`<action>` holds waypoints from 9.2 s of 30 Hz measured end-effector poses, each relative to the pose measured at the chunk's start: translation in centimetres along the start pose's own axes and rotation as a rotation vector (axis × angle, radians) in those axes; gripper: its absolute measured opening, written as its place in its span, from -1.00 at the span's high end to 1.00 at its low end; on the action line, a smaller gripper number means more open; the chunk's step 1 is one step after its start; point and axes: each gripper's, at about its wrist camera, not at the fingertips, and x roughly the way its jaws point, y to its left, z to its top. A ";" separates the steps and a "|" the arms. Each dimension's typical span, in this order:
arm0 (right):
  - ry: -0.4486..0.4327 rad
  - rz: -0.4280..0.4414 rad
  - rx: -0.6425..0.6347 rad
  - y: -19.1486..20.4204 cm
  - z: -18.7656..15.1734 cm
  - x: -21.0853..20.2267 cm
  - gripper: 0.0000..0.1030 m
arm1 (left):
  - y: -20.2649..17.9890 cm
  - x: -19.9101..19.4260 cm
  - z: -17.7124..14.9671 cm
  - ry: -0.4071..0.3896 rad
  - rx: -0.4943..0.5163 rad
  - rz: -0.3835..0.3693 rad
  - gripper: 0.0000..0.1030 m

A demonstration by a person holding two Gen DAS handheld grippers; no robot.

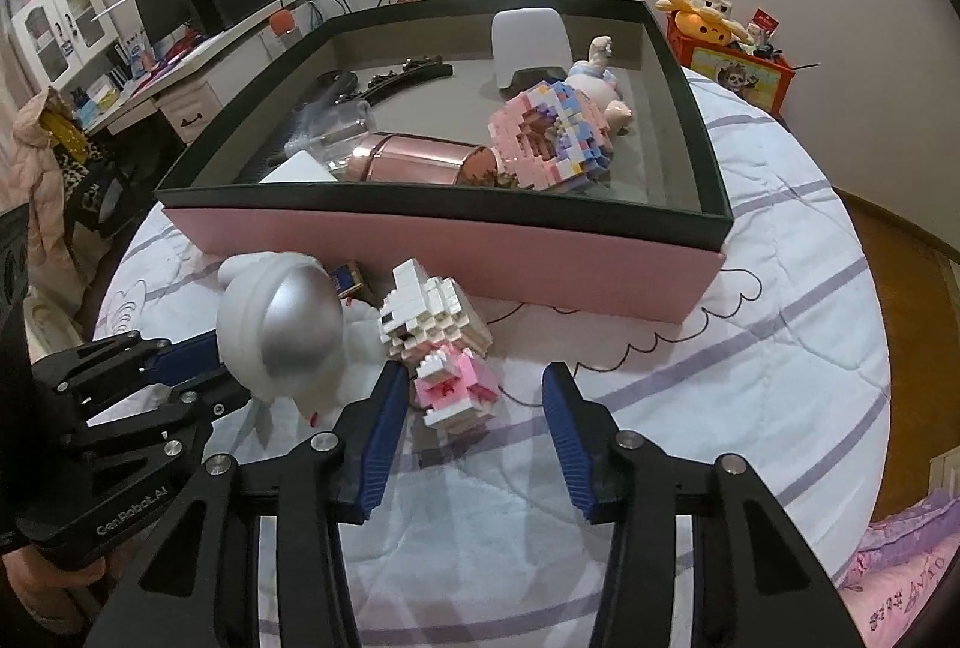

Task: Organize rigid objects
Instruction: 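Grasp the gold-blue lighter with the left tool while the right tool grasps the white-pink block figure, then lower the lighter into the box with the left tool while the right tool drops the block figure, then withdraw both open tools from the box toward the earbud case and white figure, then grasp the white earbud case with the left tool while the right tool grasps the white figure, then carry the earbud case into the box with the left tool while the right tool places the white figure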

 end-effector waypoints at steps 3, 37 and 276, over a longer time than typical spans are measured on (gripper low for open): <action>0.011 0.006 -0.003 0.0 0.1 0.4 0.06 | -0.2 0.4 0.3 -0.008 0.008 0.018 0.36; -0.009 0.074 0.046 -0.4 -0.8 -1.2 0.62 | 1.3 -1.1 -0.9 -0.016 -0.062 -0.065 0.70; 0.023 -0.068 -0.048 -0.8 14.6 2.6 -0.75 | 5.7 2.6 15.3 0.032 -0.104 0.189 -0.82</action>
